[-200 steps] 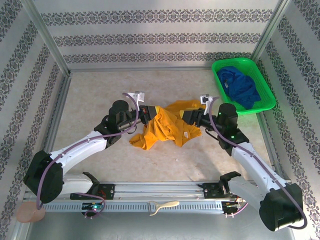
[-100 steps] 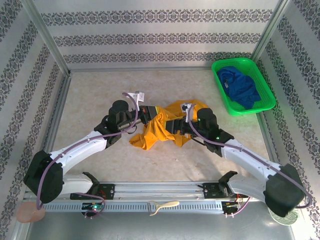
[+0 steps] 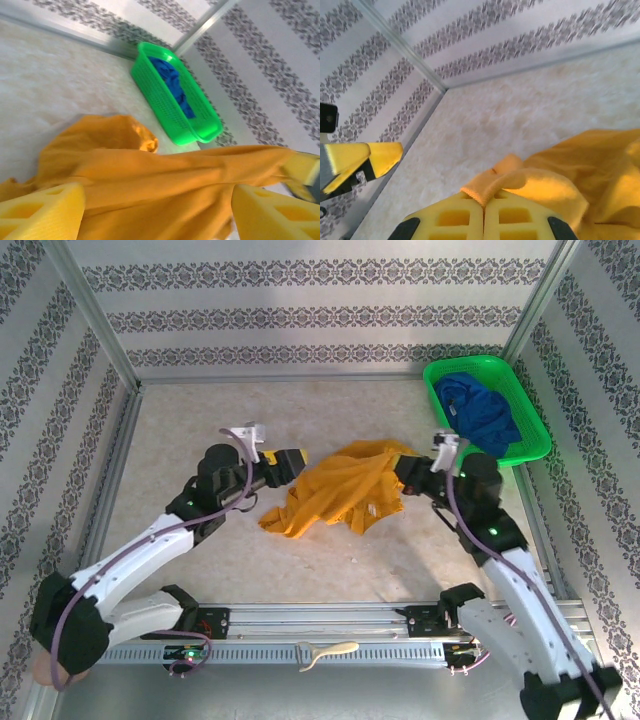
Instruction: Fold the inside-out t-shirt
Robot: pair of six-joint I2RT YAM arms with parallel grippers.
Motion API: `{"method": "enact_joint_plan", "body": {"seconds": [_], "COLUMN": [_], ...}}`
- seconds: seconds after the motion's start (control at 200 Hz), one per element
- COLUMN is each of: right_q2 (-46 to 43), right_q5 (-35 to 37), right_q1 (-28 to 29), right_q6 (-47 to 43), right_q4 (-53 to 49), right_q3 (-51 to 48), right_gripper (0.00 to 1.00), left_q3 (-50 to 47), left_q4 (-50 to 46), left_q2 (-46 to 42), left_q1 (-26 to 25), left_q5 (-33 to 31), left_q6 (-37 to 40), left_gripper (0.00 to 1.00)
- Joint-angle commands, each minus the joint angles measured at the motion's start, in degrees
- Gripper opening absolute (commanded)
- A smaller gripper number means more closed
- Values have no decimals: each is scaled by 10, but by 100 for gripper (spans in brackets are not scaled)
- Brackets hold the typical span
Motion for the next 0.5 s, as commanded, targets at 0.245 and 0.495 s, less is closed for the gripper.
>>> {"method": "enact_joint_plan", "body": {"seconds": [0.245,0.495], "right_q2": [-119,-122], "right_q5": [89,85], "right_q1": [-31,-32], "right_q6": [6,18], "right_q4": [-168,-168], "right_q3": [10,11], "right_gripper": [0,0], "left_q3": [-87,-82], "left_q4": [-223,-216], "left_q2": [-3,90], "left_q1": [4,-31], "left_q5": [-26,-73], "left_q6": [7,39], "left_gripper": [74,73]}}
